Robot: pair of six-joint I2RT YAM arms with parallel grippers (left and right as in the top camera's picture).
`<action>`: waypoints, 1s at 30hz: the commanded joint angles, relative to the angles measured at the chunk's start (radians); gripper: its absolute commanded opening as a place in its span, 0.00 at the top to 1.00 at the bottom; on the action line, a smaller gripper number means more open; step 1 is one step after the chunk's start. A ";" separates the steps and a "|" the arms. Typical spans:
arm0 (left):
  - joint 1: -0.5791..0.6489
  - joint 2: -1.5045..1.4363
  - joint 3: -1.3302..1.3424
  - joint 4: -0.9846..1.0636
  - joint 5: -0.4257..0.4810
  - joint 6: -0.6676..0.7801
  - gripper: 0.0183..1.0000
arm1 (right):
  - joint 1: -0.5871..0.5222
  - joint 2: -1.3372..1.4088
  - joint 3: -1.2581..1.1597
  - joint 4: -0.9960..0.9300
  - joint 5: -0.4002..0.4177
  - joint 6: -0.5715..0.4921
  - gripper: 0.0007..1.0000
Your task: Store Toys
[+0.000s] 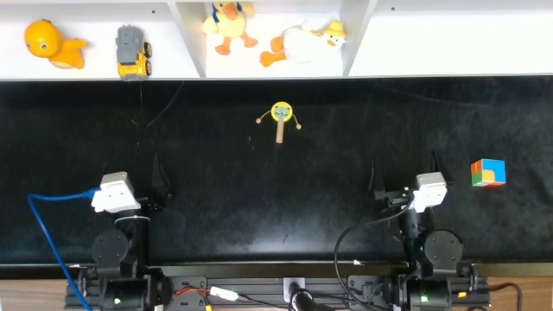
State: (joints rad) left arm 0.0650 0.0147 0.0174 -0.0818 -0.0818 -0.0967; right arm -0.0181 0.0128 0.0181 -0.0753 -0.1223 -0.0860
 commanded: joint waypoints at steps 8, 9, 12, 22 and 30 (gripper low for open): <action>-0.001 -0.012 -0.009 0.002 0.013 0.021 0.00 | -0.002 -0.009 -0.013 0.007 -0.001 0.006 0.01; -0.001 -0.012 -0.009 0.002 0.013 0.022 0.00 | -0.002 -0.009 -0.013 0.007 -0.018 0.016 0.00; -0.001 -0.012 -0.009 0.003 0.013 0.021 0.00 | -0.002 -0.009 -0.013 0.009 -0.034 0.159 0.00; -0.001 -0.012 -0.009 0.002 0.013 0.022 0.00 | -0.002 -0.008 -0.013 0.010 -0.037 0.907 0.01; -0.001 -0.012 -0.009 0.002 0.013 0.022 0.00 | -0.002 -0.008 -0.013 0.025 -0.164 0.864 0.02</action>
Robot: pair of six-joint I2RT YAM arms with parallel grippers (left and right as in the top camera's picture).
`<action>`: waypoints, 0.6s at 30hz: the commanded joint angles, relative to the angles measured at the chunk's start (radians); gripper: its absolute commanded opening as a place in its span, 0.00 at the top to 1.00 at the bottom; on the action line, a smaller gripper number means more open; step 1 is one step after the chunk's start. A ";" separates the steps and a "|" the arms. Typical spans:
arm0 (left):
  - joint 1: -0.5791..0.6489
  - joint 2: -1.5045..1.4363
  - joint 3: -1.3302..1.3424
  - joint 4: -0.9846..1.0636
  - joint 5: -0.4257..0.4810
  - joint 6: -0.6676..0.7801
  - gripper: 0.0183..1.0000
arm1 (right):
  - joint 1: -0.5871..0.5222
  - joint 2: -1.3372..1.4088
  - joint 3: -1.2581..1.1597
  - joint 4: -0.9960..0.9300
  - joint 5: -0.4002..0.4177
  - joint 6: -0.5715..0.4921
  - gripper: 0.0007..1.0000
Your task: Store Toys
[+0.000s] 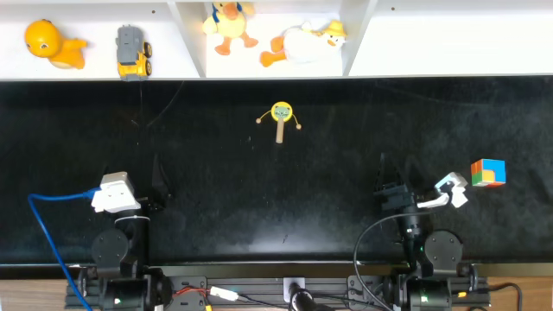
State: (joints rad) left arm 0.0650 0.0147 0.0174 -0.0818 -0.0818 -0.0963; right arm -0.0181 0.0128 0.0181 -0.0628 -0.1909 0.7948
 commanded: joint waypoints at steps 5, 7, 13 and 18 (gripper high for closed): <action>-0.001 -0.012 -0.009 0.002 0.013 0.021 0.00 | -0.001 0.047 0.023 0.006 -0.215 -0.132 0.07; -0.001 -0.012 -0.009 0.002 0.013 0.021 0.00 | -0.001 0.098 0.076 -0.021 -0.238 -0.181 0.07; -0.001 -0.012 -0.009 0.002 0.013 0.021 0.00 | -0.001 0.352 0.324 -0.198 -0.233 -0.411 0.01; -0.001 -0.012 -0.009 0.002 0.013 0.021 0.00 | 0.000 0.577 0.520 -0.312 -0.238 -0.564 0.00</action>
State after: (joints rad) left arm 0.0650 0.0147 0.0174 -0.0818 -0.0818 -0.0963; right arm -0.0181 0.5083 0.4541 -0.3508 -0.4152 0.3771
